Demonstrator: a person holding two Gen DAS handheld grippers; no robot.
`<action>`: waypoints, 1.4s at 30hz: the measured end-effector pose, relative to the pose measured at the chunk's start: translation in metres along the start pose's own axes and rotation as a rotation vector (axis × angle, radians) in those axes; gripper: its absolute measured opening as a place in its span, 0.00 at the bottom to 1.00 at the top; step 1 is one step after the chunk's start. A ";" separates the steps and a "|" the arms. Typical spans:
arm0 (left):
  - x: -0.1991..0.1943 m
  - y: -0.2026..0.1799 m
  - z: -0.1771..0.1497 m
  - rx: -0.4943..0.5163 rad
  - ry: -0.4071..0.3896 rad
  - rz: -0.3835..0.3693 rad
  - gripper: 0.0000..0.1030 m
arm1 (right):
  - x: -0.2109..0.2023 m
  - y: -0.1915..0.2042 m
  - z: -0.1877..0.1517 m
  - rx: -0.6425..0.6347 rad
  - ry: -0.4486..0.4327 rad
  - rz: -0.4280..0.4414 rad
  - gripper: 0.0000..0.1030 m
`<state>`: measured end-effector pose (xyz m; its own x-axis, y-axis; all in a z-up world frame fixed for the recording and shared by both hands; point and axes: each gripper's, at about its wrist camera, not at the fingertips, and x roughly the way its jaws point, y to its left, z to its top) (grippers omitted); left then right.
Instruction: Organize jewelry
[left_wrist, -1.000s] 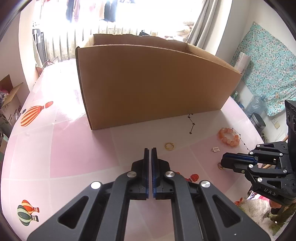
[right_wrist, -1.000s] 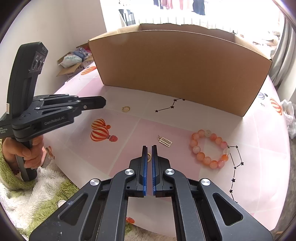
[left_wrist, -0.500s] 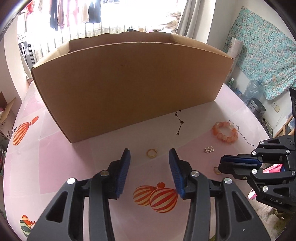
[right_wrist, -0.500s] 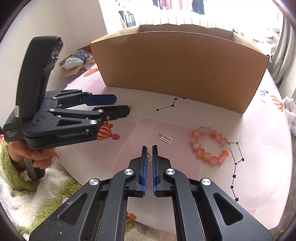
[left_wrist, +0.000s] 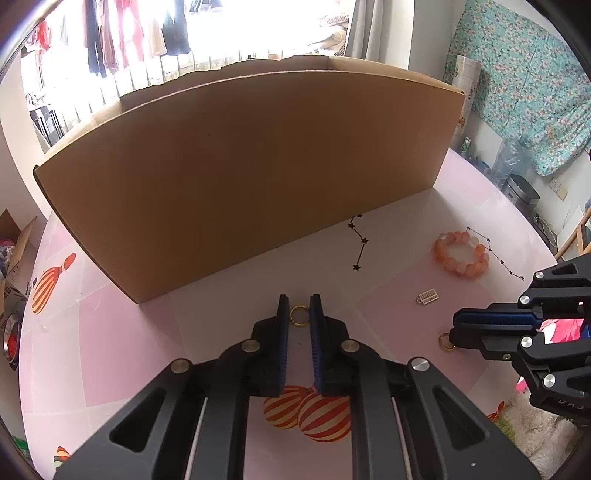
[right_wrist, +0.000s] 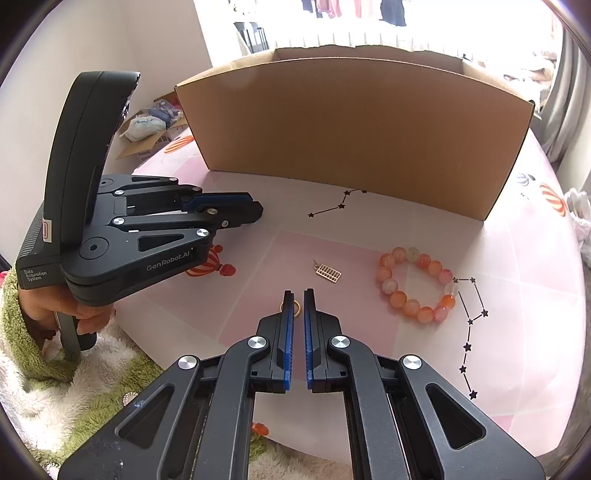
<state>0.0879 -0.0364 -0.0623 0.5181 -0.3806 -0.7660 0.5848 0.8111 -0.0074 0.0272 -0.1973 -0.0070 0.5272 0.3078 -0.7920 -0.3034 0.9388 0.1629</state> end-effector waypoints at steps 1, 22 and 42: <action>0.000 0.001 0.000 -0.009 -0.001 -0.003 0.10 | 0.000 0.000 0.000 -0.003 0.002 0.001 0.08; -0.025 0.019 -0.005 -0.055 -0.034 0.020 0.10 | 0.009 0.023 0.001 -0.135 0.007 -0.089 0.09; -0.044 0.023 -0.009 -0.071 -0.063 0.031 0.10 | -0.009 0.017 -0.001 -0.096 -0.037 -0.072 0.05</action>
<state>0.0731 0.0026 -0.0346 0.5750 -0.3802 -0.7245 0.5235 0.8514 -0.0313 0.0169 -0.1840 0.0026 0.5786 0.2471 -0.7773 -0.3372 0.9402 0.0479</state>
